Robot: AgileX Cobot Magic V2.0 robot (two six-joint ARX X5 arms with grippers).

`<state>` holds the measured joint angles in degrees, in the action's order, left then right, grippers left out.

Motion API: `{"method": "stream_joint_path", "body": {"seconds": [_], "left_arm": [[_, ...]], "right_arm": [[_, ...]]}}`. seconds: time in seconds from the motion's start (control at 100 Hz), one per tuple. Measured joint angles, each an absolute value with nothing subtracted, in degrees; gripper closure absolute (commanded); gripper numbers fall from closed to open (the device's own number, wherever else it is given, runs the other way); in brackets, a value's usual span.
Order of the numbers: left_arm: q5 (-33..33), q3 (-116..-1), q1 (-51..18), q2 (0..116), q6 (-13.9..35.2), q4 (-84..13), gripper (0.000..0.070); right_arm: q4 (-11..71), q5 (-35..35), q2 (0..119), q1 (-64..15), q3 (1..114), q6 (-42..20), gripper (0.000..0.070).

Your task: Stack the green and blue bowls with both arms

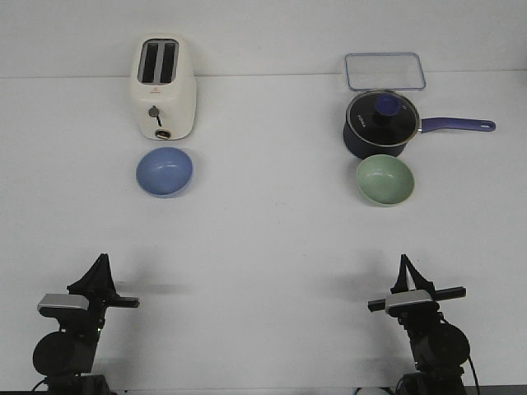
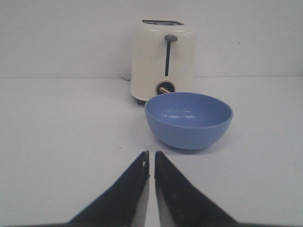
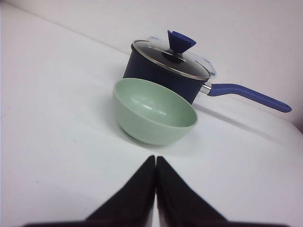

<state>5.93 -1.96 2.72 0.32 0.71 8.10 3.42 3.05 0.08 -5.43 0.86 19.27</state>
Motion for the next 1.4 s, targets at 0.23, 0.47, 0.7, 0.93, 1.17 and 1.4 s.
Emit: {"method": "stream_joint_path", "body": {"seconds": [0.23,0.47,0.7,0.93,1.17,1.4], "left_arm": [[5.9,-2.0,2.7,0.3,0.7,8.1,0.0685],[5.9,-2.0,2.7,0.3,0.7,8.1,0.0685],[5.9,-2.0,2.7,0.3,0.7,8.1,0.0685],[5.9,-2.0,2.7,0.3,0.7,8.1,0.0685],[5.9,-2.0,2.7,0.3,0.7,8.1,0.0685],[5.9,-2.0,2.7,0.3,0.7,8.1,0.0685]], "right_arm": [[3.4,3.0,0.1,-5.4,0.9,19.3,0.0700],[3.4,3.0,0.1,-5.4,0.9,19.3,0.0700],[3.4,3.0,0.1,-5.4,0.9,19.3,0.0700],[2.1,3.0,0.1,-5.5,0.9,19.2,0.0700],[-0.1,3.0,0.1,-5.5,0.9,12.0,0.0700],[0.0,3.1,0.1,-5.5,0.9,-4.8,0.0700]]}}
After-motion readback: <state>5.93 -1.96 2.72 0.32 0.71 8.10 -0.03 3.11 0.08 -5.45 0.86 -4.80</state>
